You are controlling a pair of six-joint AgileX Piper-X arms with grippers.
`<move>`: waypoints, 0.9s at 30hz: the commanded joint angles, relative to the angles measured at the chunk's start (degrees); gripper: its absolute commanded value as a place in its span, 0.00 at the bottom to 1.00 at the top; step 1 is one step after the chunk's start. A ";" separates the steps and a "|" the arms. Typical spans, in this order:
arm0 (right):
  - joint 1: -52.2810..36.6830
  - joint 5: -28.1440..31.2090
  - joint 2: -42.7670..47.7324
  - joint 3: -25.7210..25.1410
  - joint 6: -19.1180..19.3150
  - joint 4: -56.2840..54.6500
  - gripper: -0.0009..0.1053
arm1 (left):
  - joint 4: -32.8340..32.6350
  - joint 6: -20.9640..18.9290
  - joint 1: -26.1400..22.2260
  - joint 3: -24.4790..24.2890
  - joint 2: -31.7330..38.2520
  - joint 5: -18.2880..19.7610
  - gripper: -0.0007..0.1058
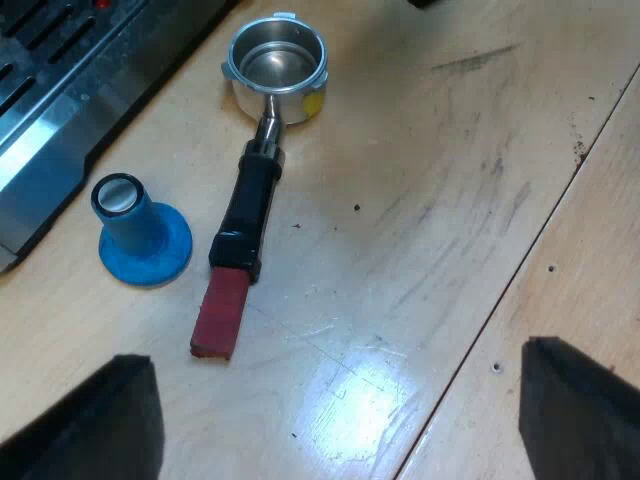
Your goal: Put the handle in the coffee machine
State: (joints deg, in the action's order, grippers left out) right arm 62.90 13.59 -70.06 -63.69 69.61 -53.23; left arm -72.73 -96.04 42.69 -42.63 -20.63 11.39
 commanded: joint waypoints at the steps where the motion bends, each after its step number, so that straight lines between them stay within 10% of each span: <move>1: -2.29 0.22 -0.71 -0.25 2.88 1.30 0.76 | 1.25 -0.55 0.27 0.16 0.07 -0.93 0.70; 27: -13.41 -9.39 -18.13 -0.14 9.74 13.32 0.76 | 10.12 -0.55 0.27 1.43 -0.22 -0.50 0.70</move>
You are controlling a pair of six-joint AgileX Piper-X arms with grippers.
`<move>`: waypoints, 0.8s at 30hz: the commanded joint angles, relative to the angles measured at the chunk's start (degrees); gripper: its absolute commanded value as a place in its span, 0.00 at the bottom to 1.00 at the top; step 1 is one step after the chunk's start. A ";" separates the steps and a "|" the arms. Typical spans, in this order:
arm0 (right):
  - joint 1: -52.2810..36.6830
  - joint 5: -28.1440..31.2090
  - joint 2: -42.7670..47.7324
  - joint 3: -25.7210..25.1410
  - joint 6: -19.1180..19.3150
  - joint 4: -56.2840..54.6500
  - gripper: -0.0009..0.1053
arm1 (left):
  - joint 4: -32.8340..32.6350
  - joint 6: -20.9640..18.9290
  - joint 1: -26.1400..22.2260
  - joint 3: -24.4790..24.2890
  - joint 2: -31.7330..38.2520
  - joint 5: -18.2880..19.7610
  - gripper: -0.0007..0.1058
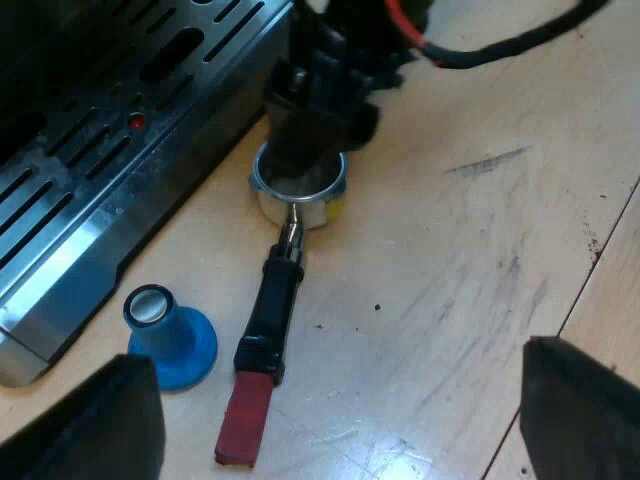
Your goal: Put the handle in the coffee machine
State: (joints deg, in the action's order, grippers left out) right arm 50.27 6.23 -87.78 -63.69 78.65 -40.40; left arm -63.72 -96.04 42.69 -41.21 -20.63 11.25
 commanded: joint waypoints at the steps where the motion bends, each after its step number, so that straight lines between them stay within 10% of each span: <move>1: -0.86 -2.32 -0.50 -0.14 0.70 0.59 0.76 | 1.12 -0.55 0.27 0.01 -0.22 -0.36 0.70; 24: -1.53 -6.58 -7.17 -0.14 1.75 4.14 0.76 | 1.12 -0.07 0.27 0.01 -0.22 -0.27 0.70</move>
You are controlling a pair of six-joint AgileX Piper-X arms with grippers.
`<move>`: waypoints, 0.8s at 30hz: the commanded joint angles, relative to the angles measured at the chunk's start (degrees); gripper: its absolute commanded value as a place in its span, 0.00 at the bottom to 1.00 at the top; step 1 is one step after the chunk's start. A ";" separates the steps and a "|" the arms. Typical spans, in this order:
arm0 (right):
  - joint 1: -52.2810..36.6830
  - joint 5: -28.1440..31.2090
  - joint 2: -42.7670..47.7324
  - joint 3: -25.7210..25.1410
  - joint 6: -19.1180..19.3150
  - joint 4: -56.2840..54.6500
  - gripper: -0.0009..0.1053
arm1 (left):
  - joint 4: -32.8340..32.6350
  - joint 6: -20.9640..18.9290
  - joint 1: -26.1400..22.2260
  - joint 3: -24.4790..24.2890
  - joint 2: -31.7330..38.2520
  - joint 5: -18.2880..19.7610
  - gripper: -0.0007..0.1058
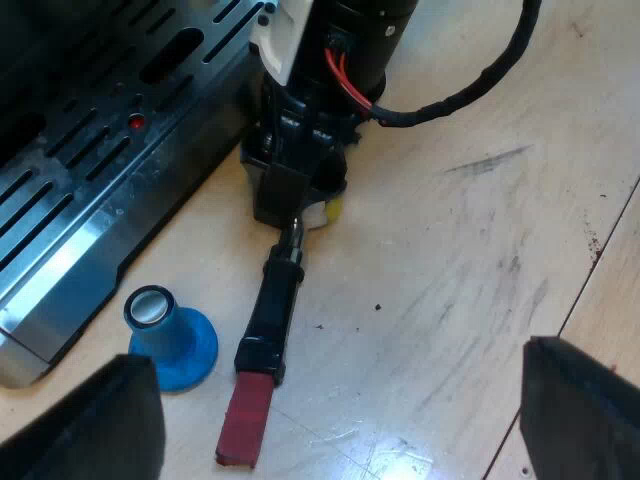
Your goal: Put the handle in the coffee machine
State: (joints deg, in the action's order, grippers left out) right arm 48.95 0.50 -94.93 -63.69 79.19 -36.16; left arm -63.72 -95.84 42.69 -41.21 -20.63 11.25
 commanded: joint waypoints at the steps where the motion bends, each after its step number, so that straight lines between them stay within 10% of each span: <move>1: -0.20 -1.22 -0.01 -0.14 1.70 -0.10 0.76 | 1.12 -0.27 0.27 0.01 -0.22 -0.27 0.70; 19: -0.60 -4.26 -1.19 0.03 3.09 -0.10 0.73 | 1.12 -0.27 0.27 0.01 -0.22 -0.27 0.70; 24: -0.60 -4.26 -1.19 0.03 3.36 -0.10 0.31 | 1.12 -0.27 0.27 0.01 -0.22 -0.27 0.70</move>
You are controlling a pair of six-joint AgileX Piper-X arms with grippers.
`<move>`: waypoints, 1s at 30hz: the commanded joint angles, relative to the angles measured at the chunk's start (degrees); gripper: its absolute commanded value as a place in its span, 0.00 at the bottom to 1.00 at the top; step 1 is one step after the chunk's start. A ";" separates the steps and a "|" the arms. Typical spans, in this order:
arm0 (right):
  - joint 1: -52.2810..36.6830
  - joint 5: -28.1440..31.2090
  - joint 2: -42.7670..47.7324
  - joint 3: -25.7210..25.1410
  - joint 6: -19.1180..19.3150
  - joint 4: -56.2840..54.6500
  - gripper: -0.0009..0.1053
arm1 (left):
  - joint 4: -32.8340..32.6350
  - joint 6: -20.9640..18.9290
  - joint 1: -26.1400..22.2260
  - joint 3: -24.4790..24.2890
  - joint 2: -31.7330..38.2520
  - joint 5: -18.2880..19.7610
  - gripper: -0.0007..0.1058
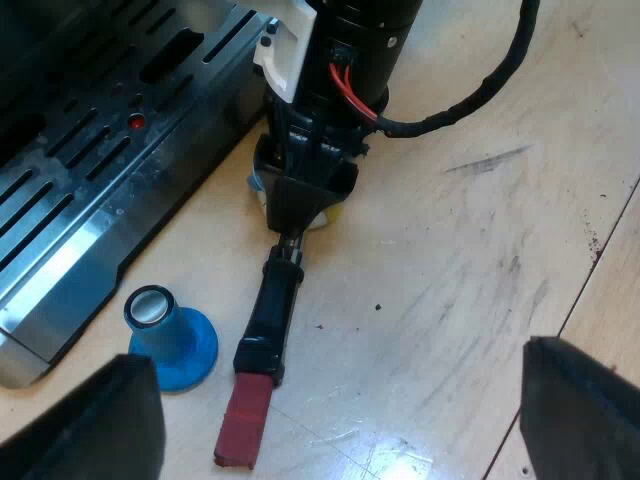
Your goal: Put the handle in the coffee machine
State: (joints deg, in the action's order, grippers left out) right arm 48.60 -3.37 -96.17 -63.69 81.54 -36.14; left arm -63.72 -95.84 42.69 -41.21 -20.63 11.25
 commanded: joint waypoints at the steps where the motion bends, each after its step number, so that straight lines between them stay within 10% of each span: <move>1: -0.25 -0.39 0.04 0.03 0.99 -0.12 0.23 | 1.12 -0.27 0.27 0.01 -0.22 -0.27 0.70; 3: -0.25 -0.39 0.04 0.03 0.99 -0.12 0.01 | 1.12 -0.27 0.27 0.01 -0.22 -0.27 0.70; 30: -0.25 0.11 12.20 0.03 0.51 -11.75 0.01 | 1.12 1.27 0.27 0.01 -0.22 -0.27 0.70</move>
State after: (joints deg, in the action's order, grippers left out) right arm 48.60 -3.14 -85.51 -63.35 81.84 -47.46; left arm -63.72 -95.04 42.69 -41.21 -20.63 11.25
